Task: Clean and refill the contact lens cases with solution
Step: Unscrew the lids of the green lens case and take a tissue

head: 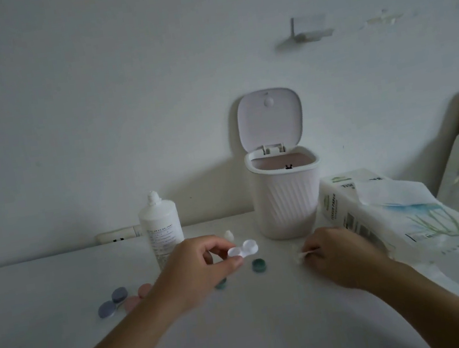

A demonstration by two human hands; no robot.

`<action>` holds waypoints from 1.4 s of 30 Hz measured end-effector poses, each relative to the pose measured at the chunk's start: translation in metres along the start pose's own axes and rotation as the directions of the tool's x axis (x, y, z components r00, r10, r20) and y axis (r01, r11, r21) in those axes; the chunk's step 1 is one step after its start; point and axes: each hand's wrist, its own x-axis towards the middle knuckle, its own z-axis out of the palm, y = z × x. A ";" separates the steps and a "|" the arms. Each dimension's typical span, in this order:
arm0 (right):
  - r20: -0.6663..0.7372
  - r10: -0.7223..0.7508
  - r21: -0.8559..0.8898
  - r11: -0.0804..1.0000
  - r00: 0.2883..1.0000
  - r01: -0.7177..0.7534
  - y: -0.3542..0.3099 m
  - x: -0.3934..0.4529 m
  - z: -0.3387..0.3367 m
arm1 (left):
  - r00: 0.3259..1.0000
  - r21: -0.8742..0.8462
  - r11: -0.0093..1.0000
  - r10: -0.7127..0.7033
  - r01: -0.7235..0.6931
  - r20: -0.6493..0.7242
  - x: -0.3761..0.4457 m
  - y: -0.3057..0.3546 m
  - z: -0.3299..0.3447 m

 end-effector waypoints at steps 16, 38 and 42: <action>-0.373 -0.004 0.348 0.926 0.928 0.144 0.022 -0.002 0.034 | 0.983 -0.232 0.969 -0.123 0.088 -0.138 0.099 0.088 -0.029; -0.340 0.030 0.440 0.889 0.940 0.130 0.028 0.002 0.040 | 0.855 0.770 0.400 0.379 -0.497 0.355 0.181 0.118 -0.009; -0.346 0.032 0.449 0.883 0.938 0.135 0.028 0.003 0.040 | 0.806 0.826 0.175 0.397 -0.536 0.439 0.186 0.122 -0.006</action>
